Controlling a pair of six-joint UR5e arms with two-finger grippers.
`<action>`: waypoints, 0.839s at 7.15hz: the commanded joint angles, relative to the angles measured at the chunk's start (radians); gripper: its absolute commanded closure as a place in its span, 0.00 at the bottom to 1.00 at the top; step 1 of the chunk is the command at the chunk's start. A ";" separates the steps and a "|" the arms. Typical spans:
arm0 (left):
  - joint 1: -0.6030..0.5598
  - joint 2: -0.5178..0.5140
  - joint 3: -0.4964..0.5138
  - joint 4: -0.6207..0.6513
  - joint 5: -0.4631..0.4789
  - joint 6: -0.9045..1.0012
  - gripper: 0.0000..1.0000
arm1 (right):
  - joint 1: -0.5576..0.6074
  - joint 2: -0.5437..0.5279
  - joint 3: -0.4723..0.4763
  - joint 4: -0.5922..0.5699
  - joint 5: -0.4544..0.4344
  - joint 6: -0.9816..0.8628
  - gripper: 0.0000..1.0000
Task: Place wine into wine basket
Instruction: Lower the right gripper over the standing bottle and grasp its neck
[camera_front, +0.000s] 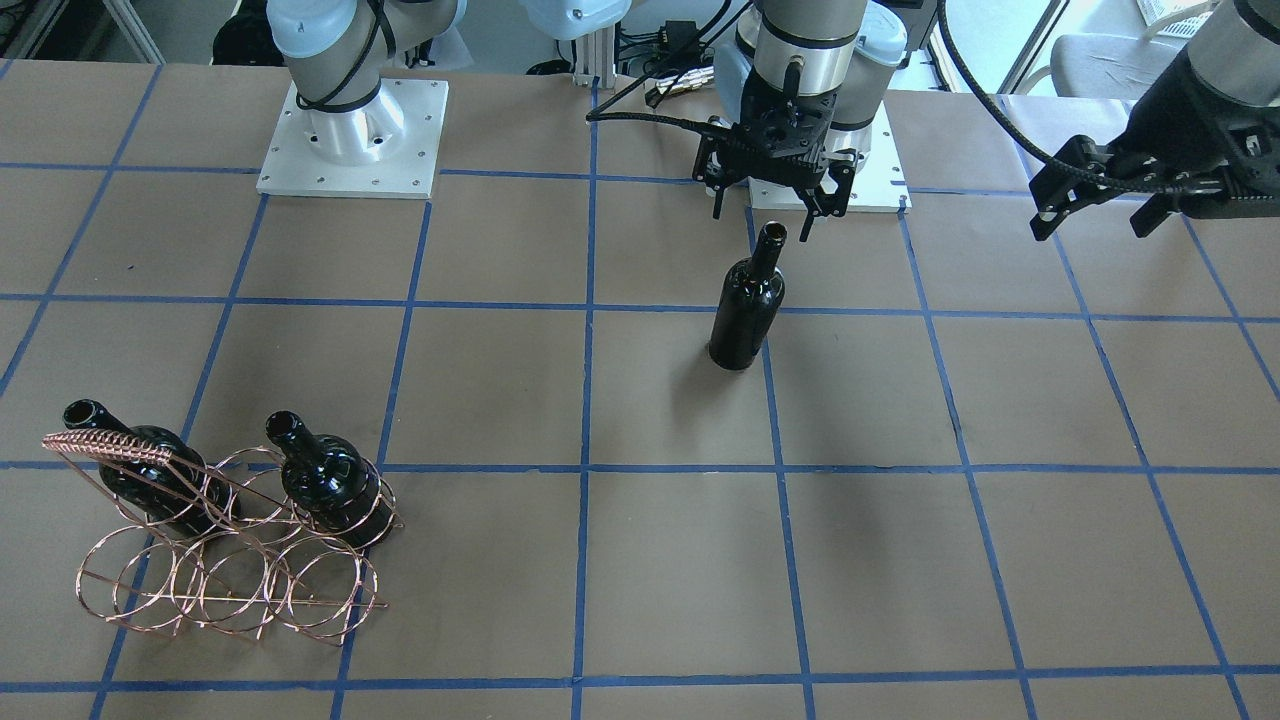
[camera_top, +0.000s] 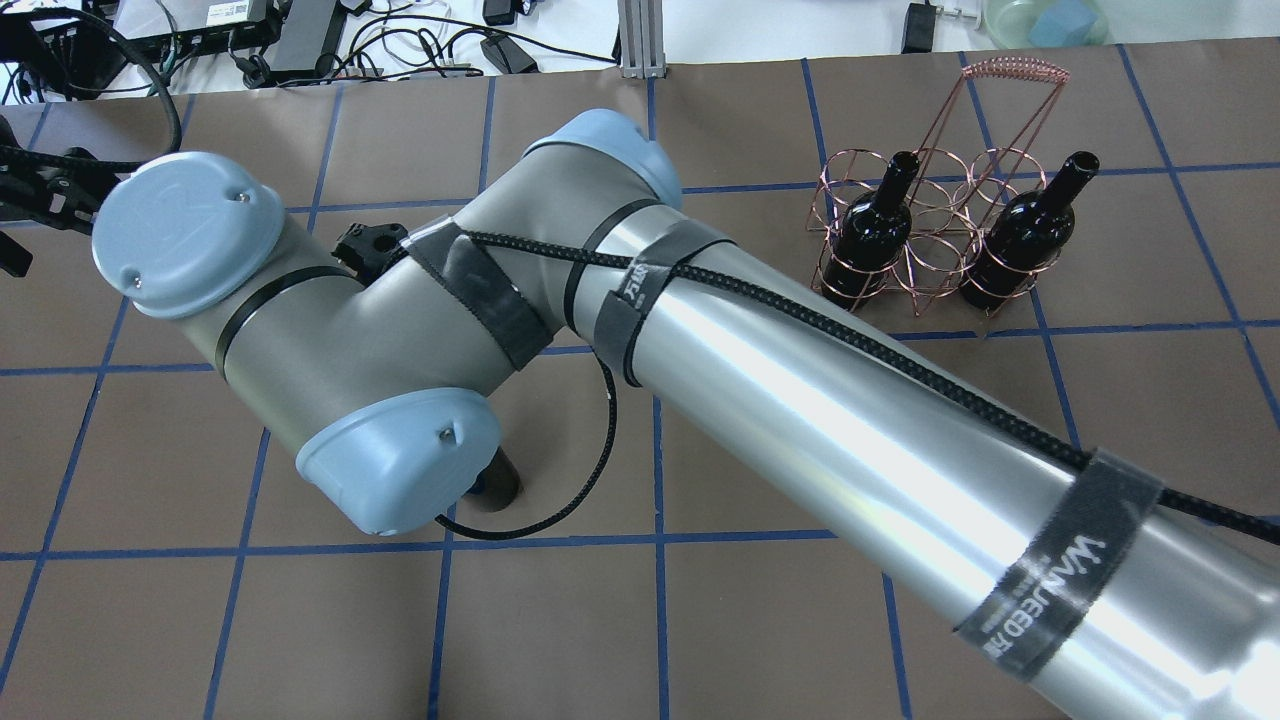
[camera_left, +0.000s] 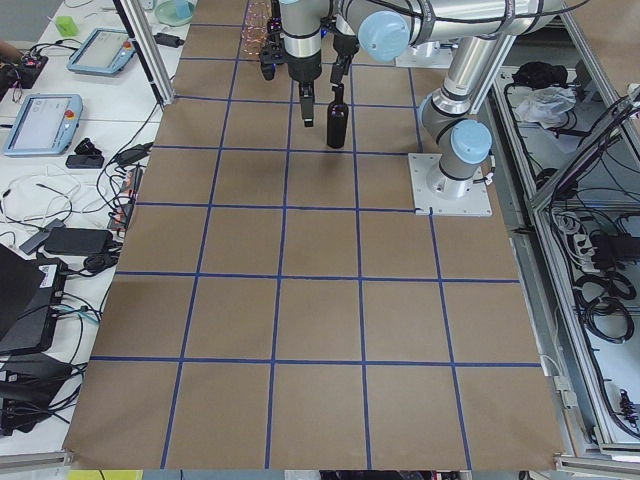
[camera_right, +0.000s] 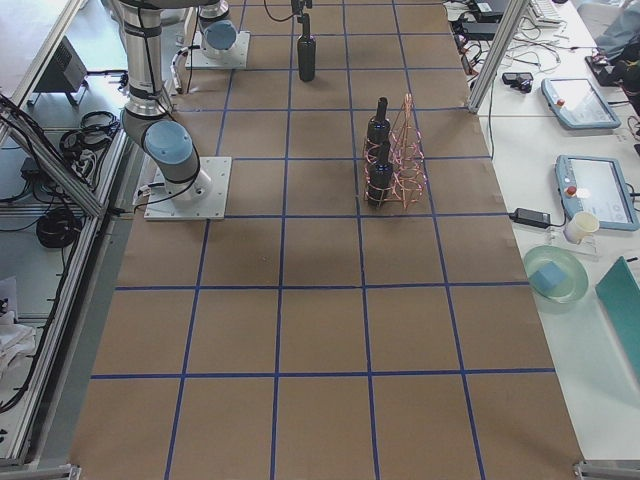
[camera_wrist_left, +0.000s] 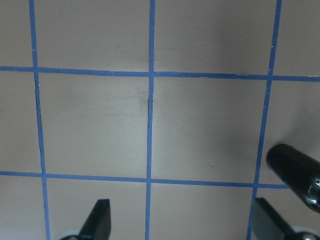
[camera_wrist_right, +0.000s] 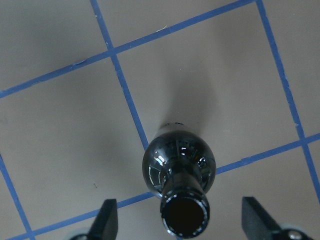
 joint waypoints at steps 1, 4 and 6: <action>0.000 0.001 -0.001 0.004 -0.006 0.000 0.00 | 0.004 0.014 0.002 -0.005 0.006 -0.048 0.31; -0.002 -0.002 -0.001 0.004 -0.007 0.005 0.00 | -0.003 -0.001 0.013 0.006 -0.034 -0.073 0.44; -0.002 -0.002 -0.003 0.002 -0.007 0.005 0.00 | -0.004 -0.010 0.024 0.003 -0.043 -0.073 0.45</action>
